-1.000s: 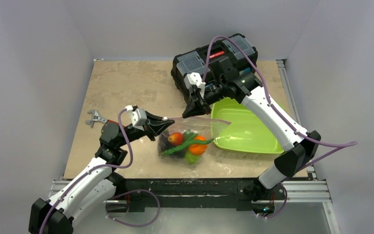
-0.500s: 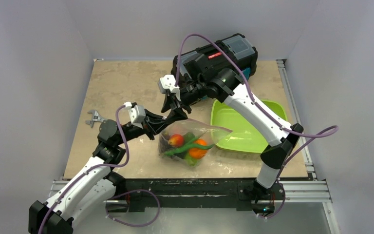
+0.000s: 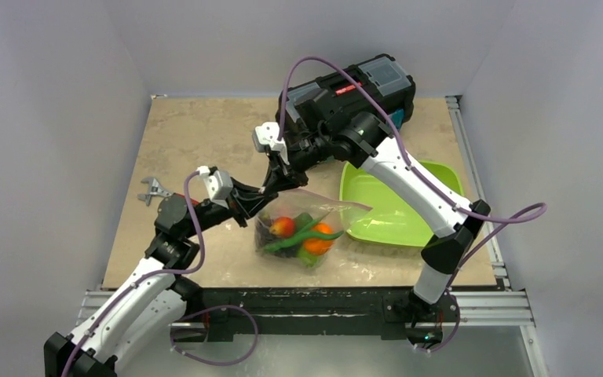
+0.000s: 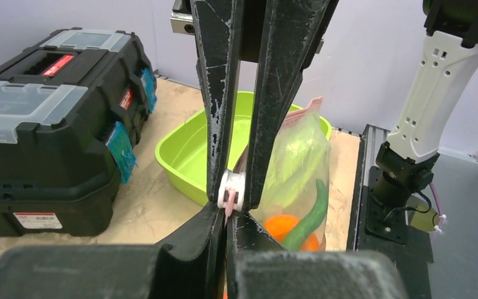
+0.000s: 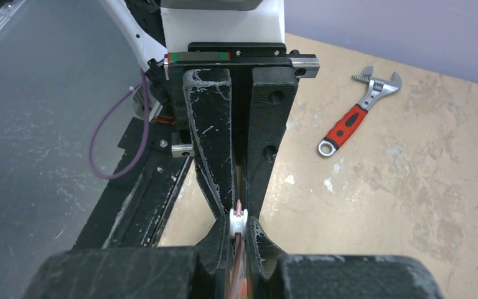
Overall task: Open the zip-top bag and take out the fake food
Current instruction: Unzip the zipper food storage bag at the center of the board.
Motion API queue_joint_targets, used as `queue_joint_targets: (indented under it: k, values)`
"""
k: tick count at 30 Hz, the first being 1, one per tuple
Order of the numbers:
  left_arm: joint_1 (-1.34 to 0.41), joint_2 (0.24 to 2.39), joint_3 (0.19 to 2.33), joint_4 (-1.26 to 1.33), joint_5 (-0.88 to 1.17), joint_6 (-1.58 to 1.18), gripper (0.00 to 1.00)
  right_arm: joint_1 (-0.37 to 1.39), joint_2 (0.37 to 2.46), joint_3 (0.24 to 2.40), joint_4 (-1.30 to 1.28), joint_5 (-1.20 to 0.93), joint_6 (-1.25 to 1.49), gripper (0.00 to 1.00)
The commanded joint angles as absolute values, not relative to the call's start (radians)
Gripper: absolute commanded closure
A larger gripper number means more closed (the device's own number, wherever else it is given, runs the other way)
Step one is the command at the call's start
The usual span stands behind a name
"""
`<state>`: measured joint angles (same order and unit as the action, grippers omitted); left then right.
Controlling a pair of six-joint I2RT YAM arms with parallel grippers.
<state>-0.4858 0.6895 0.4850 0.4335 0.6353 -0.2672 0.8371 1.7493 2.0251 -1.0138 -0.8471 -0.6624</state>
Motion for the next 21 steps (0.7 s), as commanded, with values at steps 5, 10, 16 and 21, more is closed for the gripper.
queue_joint_targets:
  k: [5, 10, 16, 21]
  values:
    - [-0.489, 0.556, 0.514, 0.355, 0.506, -0.19, 1.0, 0.838, 1.66, 1.942, -0.925, -0.735, -0.621, 1.0]
    - [-0.489, 0.519, 0.523, 0.312, 0.473, -0.168, 1.0, 0.819, 1.639, 1.902, -0.895, -0.701, -0.596, 1.0]
    - [-0.488, 0.471, 0.536, 0.252, 0.434, -0.145, 1.0, 0.787, 1.566, 1.81, -0.871, -0.71, -0.599, 1.0]
    - [-0.489, 0.436, 0.546, 0.21, 0.421, -0.129, 1.0, 0.759, 1.517, 1.714, -0.864, -0.724, -0.639, 1.0]
